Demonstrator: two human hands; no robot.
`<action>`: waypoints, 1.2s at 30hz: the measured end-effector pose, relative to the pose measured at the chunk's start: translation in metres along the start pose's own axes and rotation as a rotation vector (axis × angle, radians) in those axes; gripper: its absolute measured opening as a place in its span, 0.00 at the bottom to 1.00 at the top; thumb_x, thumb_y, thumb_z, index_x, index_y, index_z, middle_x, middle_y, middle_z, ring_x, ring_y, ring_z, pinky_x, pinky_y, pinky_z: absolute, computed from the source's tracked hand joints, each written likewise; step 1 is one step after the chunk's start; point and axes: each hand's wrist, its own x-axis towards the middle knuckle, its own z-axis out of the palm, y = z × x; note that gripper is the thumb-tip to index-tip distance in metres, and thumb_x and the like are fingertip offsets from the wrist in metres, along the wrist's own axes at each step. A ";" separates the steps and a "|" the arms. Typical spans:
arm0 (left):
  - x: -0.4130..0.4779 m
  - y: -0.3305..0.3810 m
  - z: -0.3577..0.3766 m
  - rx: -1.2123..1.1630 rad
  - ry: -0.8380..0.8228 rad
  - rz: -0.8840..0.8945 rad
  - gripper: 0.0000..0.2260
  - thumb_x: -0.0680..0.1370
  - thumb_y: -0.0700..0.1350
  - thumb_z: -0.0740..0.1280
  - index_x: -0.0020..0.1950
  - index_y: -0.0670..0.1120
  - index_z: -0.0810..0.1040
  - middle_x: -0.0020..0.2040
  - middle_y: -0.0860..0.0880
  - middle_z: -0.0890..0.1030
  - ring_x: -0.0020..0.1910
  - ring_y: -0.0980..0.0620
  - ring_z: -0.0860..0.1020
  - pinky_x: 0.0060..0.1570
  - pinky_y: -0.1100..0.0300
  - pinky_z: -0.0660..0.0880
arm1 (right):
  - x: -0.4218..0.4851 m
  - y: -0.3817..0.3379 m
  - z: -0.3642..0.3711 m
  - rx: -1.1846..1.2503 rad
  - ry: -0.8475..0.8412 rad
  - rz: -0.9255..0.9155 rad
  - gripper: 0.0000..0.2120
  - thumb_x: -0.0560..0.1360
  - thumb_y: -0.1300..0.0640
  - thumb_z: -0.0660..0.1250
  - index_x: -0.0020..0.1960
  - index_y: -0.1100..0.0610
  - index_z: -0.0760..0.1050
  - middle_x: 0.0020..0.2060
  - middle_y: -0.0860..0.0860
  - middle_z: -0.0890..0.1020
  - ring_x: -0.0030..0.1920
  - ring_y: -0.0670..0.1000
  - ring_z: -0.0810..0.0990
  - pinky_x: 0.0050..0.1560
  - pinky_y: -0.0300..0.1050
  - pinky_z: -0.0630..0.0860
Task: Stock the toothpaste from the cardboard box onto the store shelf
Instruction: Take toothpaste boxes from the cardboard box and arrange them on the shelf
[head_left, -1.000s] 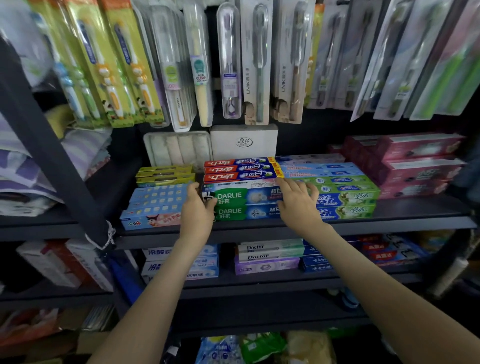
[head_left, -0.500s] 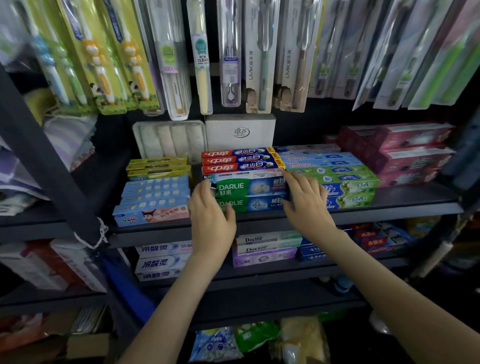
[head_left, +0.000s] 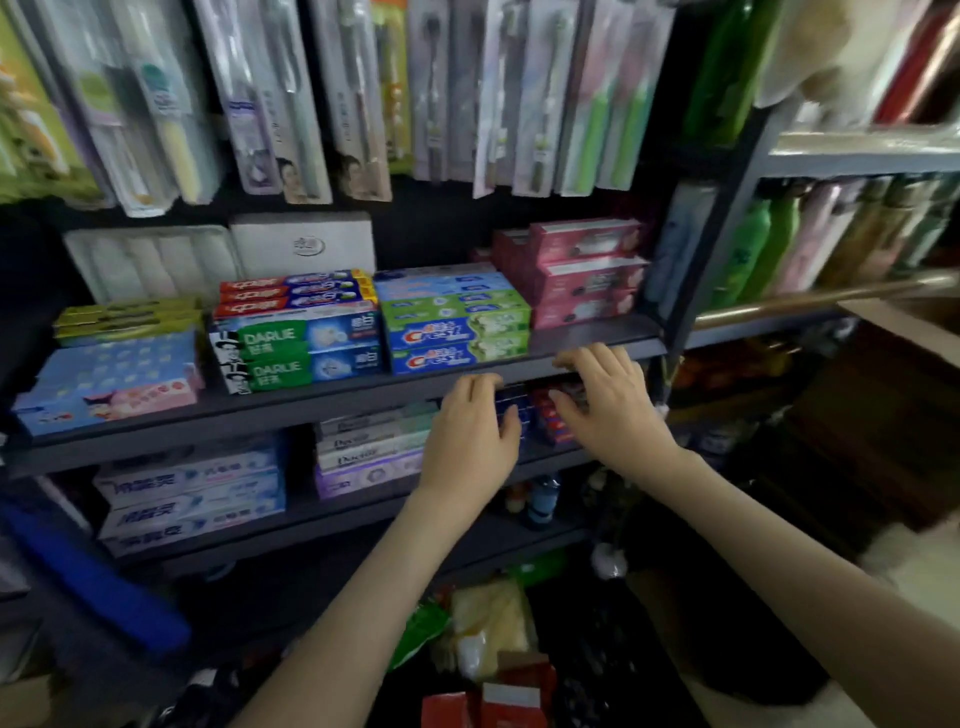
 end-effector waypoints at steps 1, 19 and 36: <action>-0.004 0.021 0.011 -0.011 -0.031 0.002 0.17 0.82 0.48 0.60 0.69 0.44 0.68 0.66 0.48 0.70 0.65 0.49 0.70 0.59 0.59 0.67 | -0.014 0.017 -0.015 -0.015 -0.006 0.016 0.13 0.72 0.57 0.70 0.54 0.60 0.75 0.46 0.55 0.77 0.49 0.58 0.73 0.47 0.49 0.67; -0.023 0.351 0.199 -0.081 -0.295 0.219 0.17 0.82 0.52 0.59 0.70 0.48 0.66 0.66 0.50 0.69 0.61 0.49 0.73 0.49 0.60 0.65 | -0.184 0.278 -0.237 -0.002 -0.014 0.328 0.18 0.76 0.52 0.67 0.64 0.55 0.71 0.57 0.51 0.75 0.60 0.53 0.69 0.60 0.47 0.62; 0.153 0.525 0.436 -0.007 -0.477 0.336 0.23 0.81 0.56 0.60 0.72 0.47 0.63 0.70 0.48 0.68 0.66 0.48 0.70 0.58 0.53 0.70 | -0.170 0.617 -0.298 -0.143 -0.102 0.444 0.18 0.78 0.55 0.65 0.67 0.54 0.69 0.59 0.50 0.73 0.61 0.51 0.68 0.65 0.49 0.64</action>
